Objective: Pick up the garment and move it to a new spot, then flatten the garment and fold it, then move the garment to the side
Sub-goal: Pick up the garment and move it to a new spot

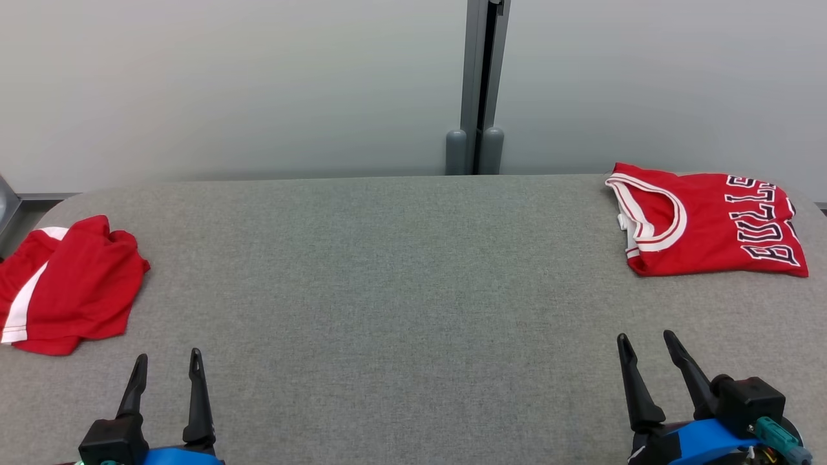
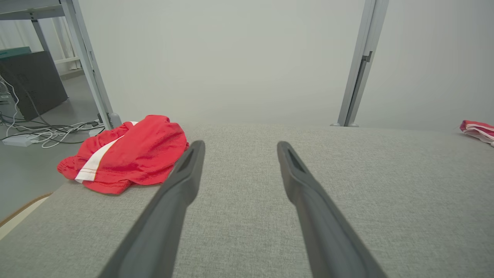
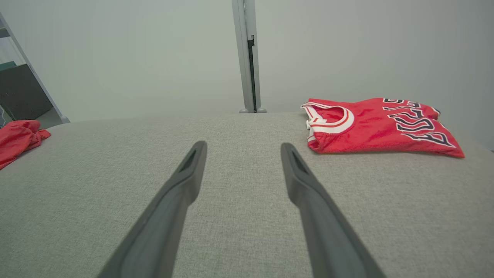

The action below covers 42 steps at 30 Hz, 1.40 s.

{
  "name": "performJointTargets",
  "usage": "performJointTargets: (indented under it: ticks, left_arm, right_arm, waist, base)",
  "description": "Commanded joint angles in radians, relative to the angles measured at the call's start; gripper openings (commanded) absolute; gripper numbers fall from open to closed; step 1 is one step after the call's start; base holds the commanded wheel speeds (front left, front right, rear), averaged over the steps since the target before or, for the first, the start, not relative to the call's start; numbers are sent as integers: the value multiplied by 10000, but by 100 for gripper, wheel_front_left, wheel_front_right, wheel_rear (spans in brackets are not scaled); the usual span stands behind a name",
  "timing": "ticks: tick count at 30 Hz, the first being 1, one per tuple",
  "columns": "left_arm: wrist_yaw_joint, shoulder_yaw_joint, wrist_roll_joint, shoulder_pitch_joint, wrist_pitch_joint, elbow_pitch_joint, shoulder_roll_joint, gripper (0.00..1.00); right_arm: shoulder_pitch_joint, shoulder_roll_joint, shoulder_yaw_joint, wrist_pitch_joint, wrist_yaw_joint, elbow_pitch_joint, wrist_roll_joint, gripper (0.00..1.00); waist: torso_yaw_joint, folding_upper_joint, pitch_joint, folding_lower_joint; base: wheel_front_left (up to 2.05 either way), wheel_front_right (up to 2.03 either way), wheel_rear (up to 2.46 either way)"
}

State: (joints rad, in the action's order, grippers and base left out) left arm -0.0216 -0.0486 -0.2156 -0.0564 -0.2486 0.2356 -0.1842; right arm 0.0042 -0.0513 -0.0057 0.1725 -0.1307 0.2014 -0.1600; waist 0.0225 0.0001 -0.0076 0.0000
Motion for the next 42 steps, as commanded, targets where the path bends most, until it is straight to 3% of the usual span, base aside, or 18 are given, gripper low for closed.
performJointTargets:
  ticks: [1,19,42]
  left_arm:
    - [-43,-42,-31,66,-41,-34,-72,100]
    - [-261,40,-96,14,-45,-125,-287,100]
    - [-736,387,-310,-523,370,-990,-727,100]
  right_arm:
    - [97,11,0,8,-3,8,-26,100]
    - [43,9,239,-47,-3,190,-215,100]
    - [-170,2,559,225,-3,676,-414,100]
  waist:
    - [24,-1,14,0]
    - [413,-1,-54,0]
    - [2915,-1,-109,0]
  base:
    - [0,0,0]
    - [0,0,0]
    - [0,0,0]
